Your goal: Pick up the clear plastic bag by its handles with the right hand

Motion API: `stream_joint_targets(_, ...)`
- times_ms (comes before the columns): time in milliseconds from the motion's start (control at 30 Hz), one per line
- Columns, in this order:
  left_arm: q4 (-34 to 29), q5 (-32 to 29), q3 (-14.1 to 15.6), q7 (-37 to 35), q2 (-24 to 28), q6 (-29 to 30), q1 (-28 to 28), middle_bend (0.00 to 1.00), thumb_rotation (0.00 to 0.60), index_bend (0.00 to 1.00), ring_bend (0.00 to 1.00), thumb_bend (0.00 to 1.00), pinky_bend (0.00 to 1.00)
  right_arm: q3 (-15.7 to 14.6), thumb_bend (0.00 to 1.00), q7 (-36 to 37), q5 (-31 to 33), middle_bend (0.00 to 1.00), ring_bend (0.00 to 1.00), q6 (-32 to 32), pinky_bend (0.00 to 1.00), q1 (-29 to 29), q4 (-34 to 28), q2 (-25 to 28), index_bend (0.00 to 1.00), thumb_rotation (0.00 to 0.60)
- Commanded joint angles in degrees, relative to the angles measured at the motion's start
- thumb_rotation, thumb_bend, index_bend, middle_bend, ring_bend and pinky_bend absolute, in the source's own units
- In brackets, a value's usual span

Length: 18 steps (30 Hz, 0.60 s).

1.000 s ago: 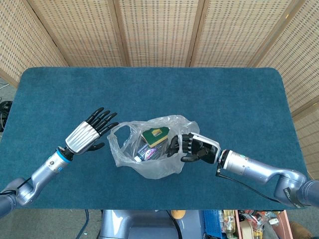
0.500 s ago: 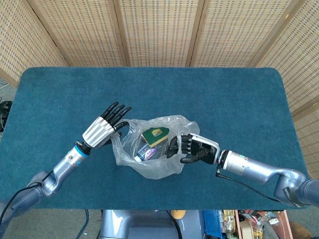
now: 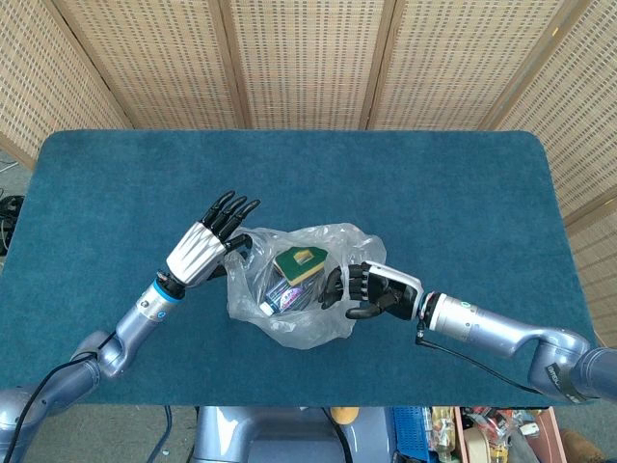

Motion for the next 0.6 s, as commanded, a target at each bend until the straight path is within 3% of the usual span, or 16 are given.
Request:
stream_joint_targets(33, -0.9, -0.8, -0.6, -0.6, 0.0, 0.9, -0.4, 0.0, 0.6, 0.52, 0.0, 0.43, 0.0, 0.0, 0.0, -0.1, 0.3, 0.48, 0.32, 0.0, 0.28, -0.1, 0.0, -0.1, 0.45, 0.6)
stream_joint_targets(333, -4.4, 0.2, -1.0, 1.4, 2.4, 3.7, -2.1, 0.0, 0.6, 0.45, 0.0, 0.42, 0.0, 1.6, 0.03, -3.9, 5.6, 0.49, 0.31, -2.2, 0.28, -0.7, -2.1, 0.6, 0.45, 0.6)
stream_joint_targets(600, -15.4, 0.0, -3.1, 7.5, 8.5, 3.1, -4.4, 0.0, 0.6, 0.44, 0.0, 0.41, 0.0, 5.6, 0.03, -14.6, 13.9, 0.49, 0.26, -6.9, 0.22, -1.6, -10.5, 1.8, 0.44, 0.6)
